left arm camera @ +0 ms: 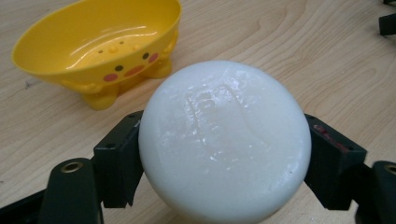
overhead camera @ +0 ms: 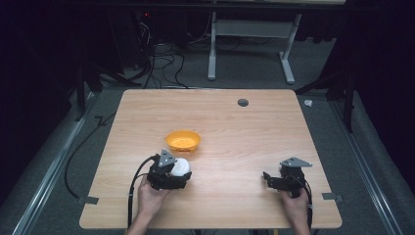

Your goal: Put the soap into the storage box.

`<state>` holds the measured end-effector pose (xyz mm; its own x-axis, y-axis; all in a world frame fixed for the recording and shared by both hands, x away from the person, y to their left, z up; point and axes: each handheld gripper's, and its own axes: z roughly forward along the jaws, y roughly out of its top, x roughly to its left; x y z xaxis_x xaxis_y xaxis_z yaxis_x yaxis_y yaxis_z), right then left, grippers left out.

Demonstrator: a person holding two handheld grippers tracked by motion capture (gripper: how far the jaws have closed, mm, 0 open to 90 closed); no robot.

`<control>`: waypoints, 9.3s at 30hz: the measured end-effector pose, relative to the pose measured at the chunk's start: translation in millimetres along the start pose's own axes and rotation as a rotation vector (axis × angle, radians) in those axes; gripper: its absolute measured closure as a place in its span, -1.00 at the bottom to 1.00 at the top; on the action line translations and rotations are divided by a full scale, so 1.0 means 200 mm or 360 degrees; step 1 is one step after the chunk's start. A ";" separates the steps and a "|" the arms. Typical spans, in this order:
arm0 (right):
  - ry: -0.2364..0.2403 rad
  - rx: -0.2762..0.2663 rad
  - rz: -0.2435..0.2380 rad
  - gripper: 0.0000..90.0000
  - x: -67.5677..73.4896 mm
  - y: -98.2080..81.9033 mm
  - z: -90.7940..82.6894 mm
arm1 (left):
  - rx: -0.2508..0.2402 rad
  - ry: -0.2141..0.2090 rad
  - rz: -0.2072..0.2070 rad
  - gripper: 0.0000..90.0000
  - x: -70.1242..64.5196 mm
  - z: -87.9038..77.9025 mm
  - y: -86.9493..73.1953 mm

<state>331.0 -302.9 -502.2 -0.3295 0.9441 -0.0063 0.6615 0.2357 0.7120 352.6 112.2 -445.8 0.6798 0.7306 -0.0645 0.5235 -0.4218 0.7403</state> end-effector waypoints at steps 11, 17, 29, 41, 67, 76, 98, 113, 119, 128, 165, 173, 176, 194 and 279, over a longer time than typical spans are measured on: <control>-0.0003 0.0002 0.0000 -0.58 0.00 0.00 0.00 | -0.0022 0.0011 -0.0061 -0.45 0.05 -0.02 0.06; -0.0002 0.0002 0.0000 -0.59 0.00 0.00 0.00 | -0.0020 0.0040 -0.0081 -0.45 0.07 -0.02 0.09; 0.0000 0.0001 0.0003 -0.58 0.00 0.00 0.00 | -0.0034 0.0026 -0.0089 -0.45 0.10 -0.02 0.16; 0.0003 0.0000 -0.0001 -0.58 0.00 0.00 0.00 | -0.0049 -0.0009 -0.0116 -0.45 0.14 -0.02 0.22; 0.0005 0.0001 0.0007 -0.59 0.00 0.00 0.00 | 0.0024 0.0063 -0.0159 -0.45 0.23 0.05 0.33; 0.0007 0.0001 0.0009 -0.59 0.00 0.00 0.00 | 0.0050 0.0075 -0.0159 -0.45 0.24 0.10 0.37; 0.0011 0.0004 0.0013 -0.59 0.00 0.00 0.00 | 0.0129 0.0139 -0.0187 -0.45 0.29 0.26 0.43; 0.0003 0.0002 0.0004 -0.59 0.00 0.00 0.00 | 0.0194 0.0223 -0.0179 -0.45 0.31 0.36 0.42; 0.0001 0.0006 -0.0006 -0.60 0.00 0.00 0.00 | 0.0213 0.0224 -0.0182 -0.46 0.32 0.39 0.41; 0.0001 0.0006 -0.0006 -0.60 0.00 0.00 0.00 | 0.0241 0.0233 -0.0173 -0.46 0.32 0.41 0.40; 0.0004 0.0004 -0.0010 -0.61 0.00 0.00 0.00 | 0.0185 0.0254 -0.0206 -0.64 0.33 0.35 0.42; 0.0003 0.0005 -0.0011 -0.61 0.00 0.00 0.00 | 0.0147 0.0244 -0.0194 -0.66 0.32 0.30 0.43; 0.0003 0.0004 -0.0011 -0.61 0.00 0.00 0.00 | 0.0130 0.0232 -0.0190 -0.66 0.32 0.28 0.43; 0.0003 0.0005 -0.0011 -0.61 0.00 0.00 0.00 | 0.0061 0.0220 -0.0179 -0.66 0.31 0.15 0.44; 0.0002 0.0009 -0.0017 -0.61 0.01 0.00 0.00 | -0.0195 0.0294 -0.0323 -0.60 0.35 -0.38 0.12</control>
<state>330.3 -301.8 -502.2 -0.3372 0.9414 -0.0129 0.6619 0.2468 0.7077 373.3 193.8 -381.1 0.4569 0.8833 -0.1047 0.5656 -0.1977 0.8006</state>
